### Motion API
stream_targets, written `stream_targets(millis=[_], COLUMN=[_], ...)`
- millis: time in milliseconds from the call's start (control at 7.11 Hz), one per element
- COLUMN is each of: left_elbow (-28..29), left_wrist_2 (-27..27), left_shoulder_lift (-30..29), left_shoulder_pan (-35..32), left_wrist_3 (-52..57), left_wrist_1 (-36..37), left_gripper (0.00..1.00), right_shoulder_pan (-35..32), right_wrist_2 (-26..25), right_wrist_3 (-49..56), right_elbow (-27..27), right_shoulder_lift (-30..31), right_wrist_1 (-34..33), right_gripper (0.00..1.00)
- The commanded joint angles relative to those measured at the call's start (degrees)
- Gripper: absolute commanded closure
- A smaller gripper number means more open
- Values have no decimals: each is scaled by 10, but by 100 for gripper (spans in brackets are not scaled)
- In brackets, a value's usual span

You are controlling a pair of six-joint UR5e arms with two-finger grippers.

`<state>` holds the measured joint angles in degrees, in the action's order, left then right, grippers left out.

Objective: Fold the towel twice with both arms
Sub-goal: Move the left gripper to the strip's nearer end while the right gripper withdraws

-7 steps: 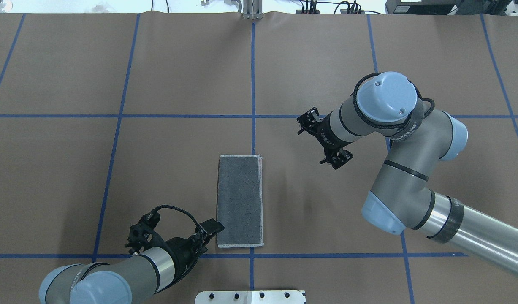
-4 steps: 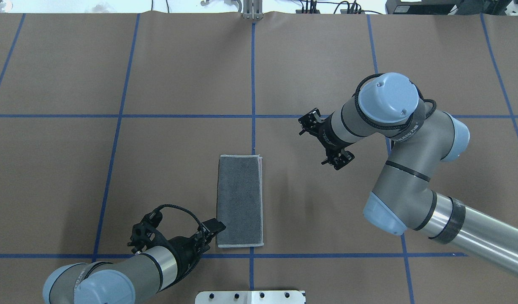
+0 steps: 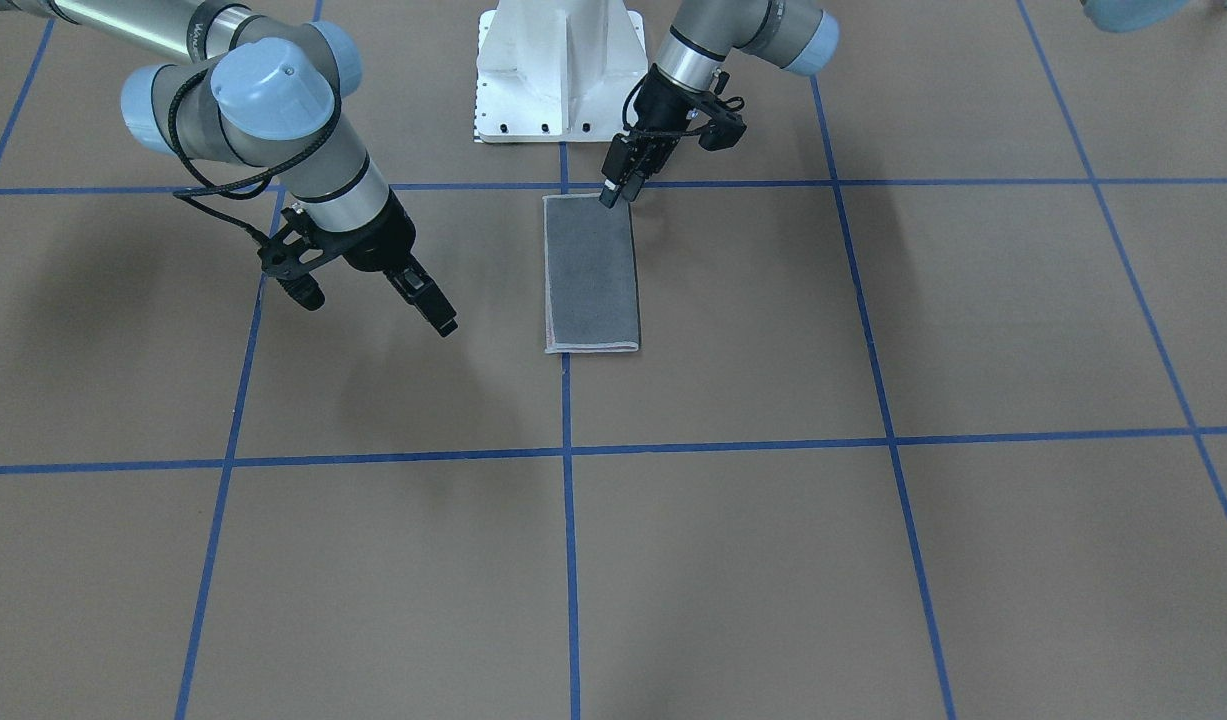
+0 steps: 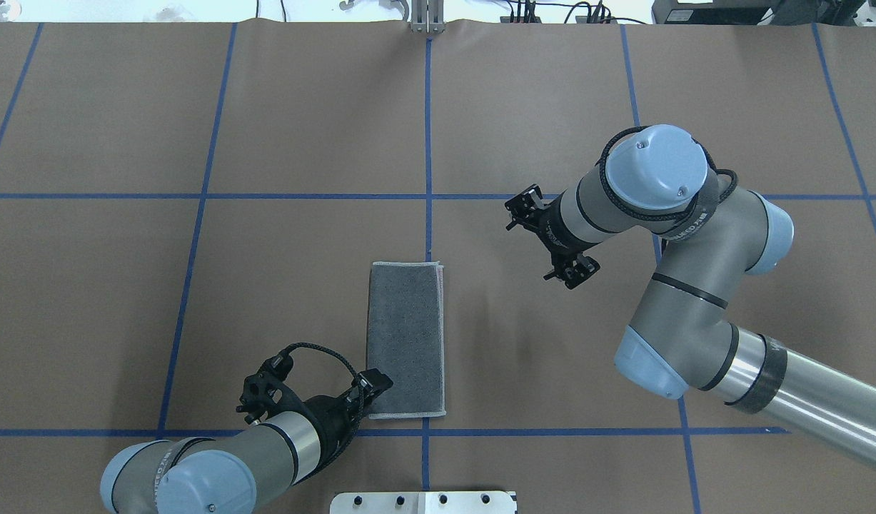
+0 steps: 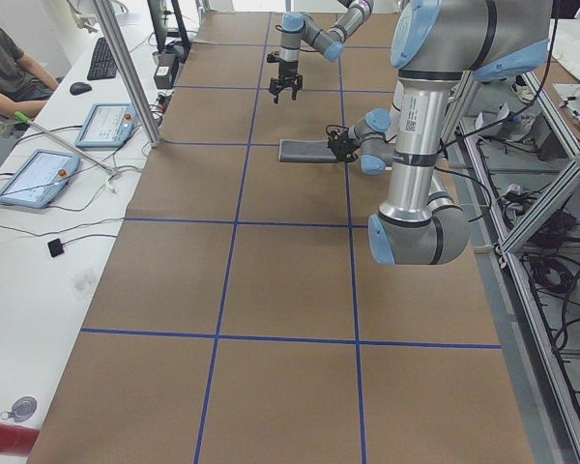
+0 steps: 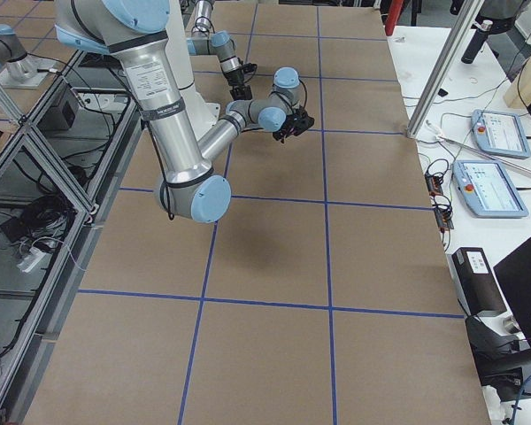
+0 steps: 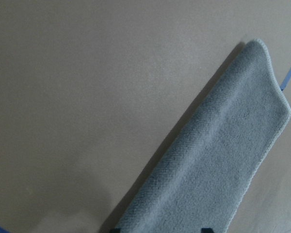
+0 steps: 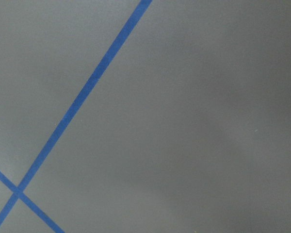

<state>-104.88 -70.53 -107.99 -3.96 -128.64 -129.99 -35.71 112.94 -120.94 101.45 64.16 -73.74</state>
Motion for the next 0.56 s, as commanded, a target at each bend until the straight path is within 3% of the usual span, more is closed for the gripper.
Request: stream_targets(millis=[0, 422], left_elbow=[-3, 3], left_wrist_2=[-5, -7], left_shoulder_lift=[-1, 4], left_shoulder_pan=[-3, -2], left_wrist_3=[1, 1], left_wrist_1=[0, 3], left_gripper=[38, 38], right_shoulder_pan=[1, 2], right_wrist_2=[0, -1], right_wrist_3=[0, -1], right_elbow=[1, 1], right_shoulder_lift=[-1, -1], right_wrist_1=[0, 0], right_gripper=[0, 0])
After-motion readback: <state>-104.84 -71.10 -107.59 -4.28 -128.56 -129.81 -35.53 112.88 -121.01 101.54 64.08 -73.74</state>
